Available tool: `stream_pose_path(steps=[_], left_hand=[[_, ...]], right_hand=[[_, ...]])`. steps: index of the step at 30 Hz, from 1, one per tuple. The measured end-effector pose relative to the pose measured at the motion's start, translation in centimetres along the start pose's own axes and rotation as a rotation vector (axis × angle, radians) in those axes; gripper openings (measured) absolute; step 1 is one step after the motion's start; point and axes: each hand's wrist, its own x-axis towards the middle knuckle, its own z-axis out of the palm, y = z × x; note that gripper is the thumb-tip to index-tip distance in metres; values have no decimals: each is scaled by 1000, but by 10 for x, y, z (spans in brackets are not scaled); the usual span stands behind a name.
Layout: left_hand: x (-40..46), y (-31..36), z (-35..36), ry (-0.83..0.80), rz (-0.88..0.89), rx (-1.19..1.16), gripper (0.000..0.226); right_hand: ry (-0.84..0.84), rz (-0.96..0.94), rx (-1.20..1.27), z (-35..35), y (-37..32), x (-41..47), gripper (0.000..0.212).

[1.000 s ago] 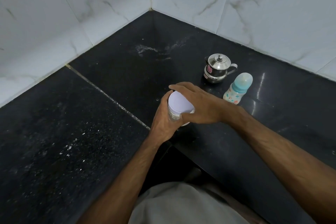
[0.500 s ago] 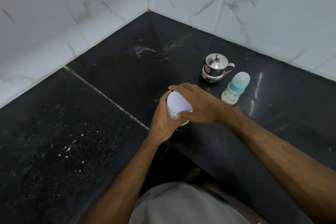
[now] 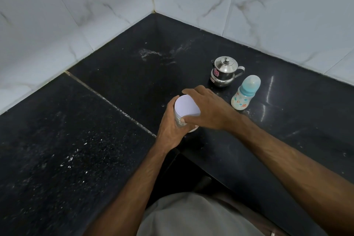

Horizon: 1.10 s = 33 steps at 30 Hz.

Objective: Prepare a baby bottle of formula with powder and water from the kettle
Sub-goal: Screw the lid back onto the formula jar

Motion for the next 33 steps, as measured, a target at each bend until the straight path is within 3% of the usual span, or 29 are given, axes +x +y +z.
stream_pose_path(steps=[6, 12, 17, 23, 28, 33], left_hand=[[-7, -3, -3, 14, -3, -32, 95], [-1, 7, -3, -25, -26, 17, 93], [-8, -2, -5, -12, 19, -44, 99], [-5, 4, -5, -4, -5, -21, 92], [-4, 7, -1, 3, -41, 1, 89], [-4, 6, -4, 1, -3, -31, 94]], right_hand=[[-147, -90, 140, -6, 6, 1, 90], [-36, -4, 9, -3, 1, 0, 90], [-165, -91, 180, -5, 8, 0, 93], [-21, -7, 110, 2, 4, -3, 94], [-134, -71, 223, 1, 9, 1, 96], [45, 45, 142, 10, 0, -4, 92]])
